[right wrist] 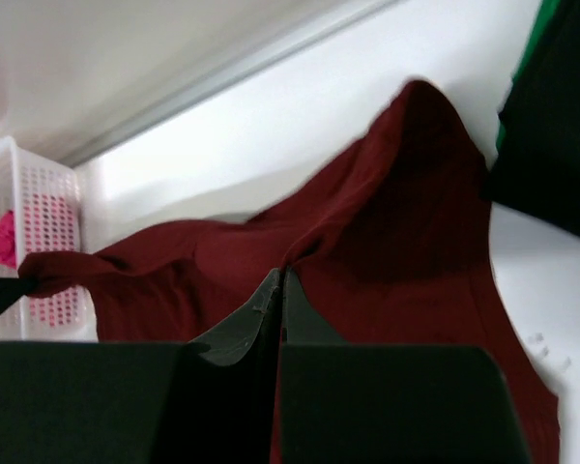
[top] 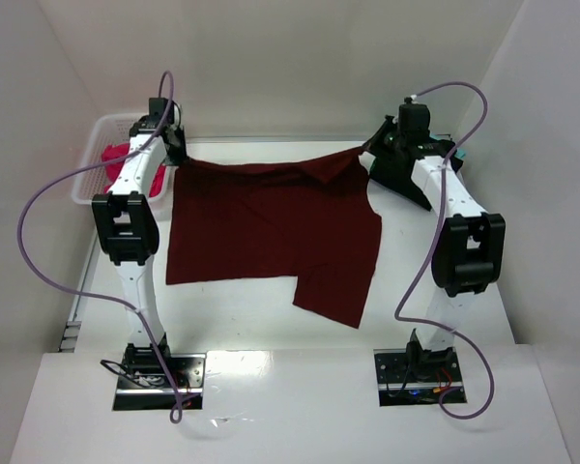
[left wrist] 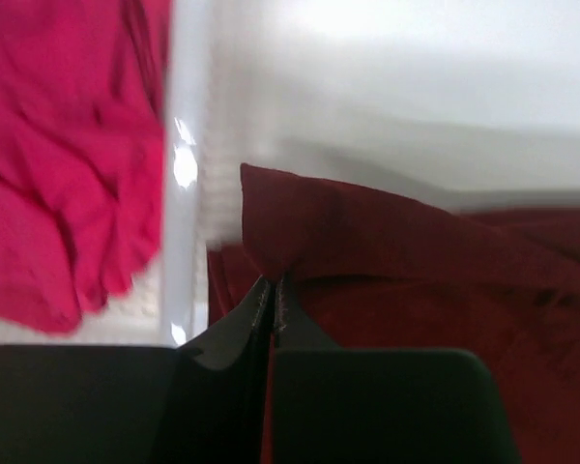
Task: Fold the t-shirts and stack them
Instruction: Fold the flattened tshirt in 1/3 of the way
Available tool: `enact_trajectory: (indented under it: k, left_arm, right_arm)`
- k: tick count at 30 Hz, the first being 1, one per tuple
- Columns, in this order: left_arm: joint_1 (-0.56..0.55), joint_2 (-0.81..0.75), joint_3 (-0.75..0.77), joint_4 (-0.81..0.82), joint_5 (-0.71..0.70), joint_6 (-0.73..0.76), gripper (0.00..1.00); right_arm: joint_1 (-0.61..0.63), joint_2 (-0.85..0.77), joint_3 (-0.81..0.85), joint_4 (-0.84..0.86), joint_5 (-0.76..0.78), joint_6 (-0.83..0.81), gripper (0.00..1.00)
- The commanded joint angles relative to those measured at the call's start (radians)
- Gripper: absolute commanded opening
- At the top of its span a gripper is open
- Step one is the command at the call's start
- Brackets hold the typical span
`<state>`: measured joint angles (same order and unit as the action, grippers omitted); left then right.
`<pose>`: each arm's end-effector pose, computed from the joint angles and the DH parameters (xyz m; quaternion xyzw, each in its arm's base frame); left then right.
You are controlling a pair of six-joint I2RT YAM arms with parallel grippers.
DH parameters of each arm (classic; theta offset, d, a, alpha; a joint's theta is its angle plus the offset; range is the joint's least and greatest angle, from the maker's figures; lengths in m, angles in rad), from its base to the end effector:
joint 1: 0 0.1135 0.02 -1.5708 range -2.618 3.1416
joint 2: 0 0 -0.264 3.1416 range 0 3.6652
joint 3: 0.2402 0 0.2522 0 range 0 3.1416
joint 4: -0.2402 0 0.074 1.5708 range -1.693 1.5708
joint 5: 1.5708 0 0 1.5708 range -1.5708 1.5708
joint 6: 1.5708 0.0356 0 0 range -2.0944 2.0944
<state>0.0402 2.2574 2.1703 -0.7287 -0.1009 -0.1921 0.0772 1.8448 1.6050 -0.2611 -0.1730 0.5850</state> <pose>0.5110 0.0241 0.2765 -0.1260 0.9200 0.0188 0.3706 0.4375 0.0400 0.3154 0.1727 0.8407 0.2354 0.4561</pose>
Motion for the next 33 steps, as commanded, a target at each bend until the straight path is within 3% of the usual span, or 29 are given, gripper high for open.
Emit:
enact_trajectory:
  k: [1, 4, 9, 24, 26, 28, 30, 33]
  left_arm:
    - [-0.010, -0.145, -0.158, 0.032, -0.023, -0.003, 0.00]
    - [-0.010, -0.191, -0.306, 0.061, -0.020, -0.052, 0.00]
    - [-0.010, -0.213, -0.410, 0.072, -0.046, -0.095, 0.00]
    - [-0.010, -0.229, -0.445, 0.054, -0.129, -0.122, 0.00]
    - [-0.010, -0.238, -0.445, 0.045, -0.120, -0.132, 0.10]
    - [-0.010, -0.261, -0.445, 0.045, -0.109, -0.144, 0.30]
    - [-0.010, -0.281, -0.445, 0.055, -0.071, -0.144, 0.58]
    - [-0.010, -0.311, -0.439, 0.077, -0.008, -0.138, 0.66]
  right_arm:
    - [-0.008, -0.091, -0.080, 0.037, 0.000, 0.012, 0.00]
    - [-0.017, -0.101, -0.141, 0.027, -0.009, 0.022, 0.00]
    - [-0.017, -0.146, -0.246, 0.039, -0.020, 0.032, 0.00]
    - [-0.017, -0.165, -0.390, 0.039, -0.022, 0.062, 0.00]
    - [-0.017, -0.165, -0.390, 0.029, -0.012, 0.055, 0.01]
    - [-0.017, -0.165, -0.390, 0.026, -0.010, 0.053, 0.31]
    - [-0.017, -0.165, -0.390, 0.026, 0.011, 0.044, 0.49]
    - [-0.017, -0.165, -0.381, 0.033, 0.019, 0.035, 0.70]
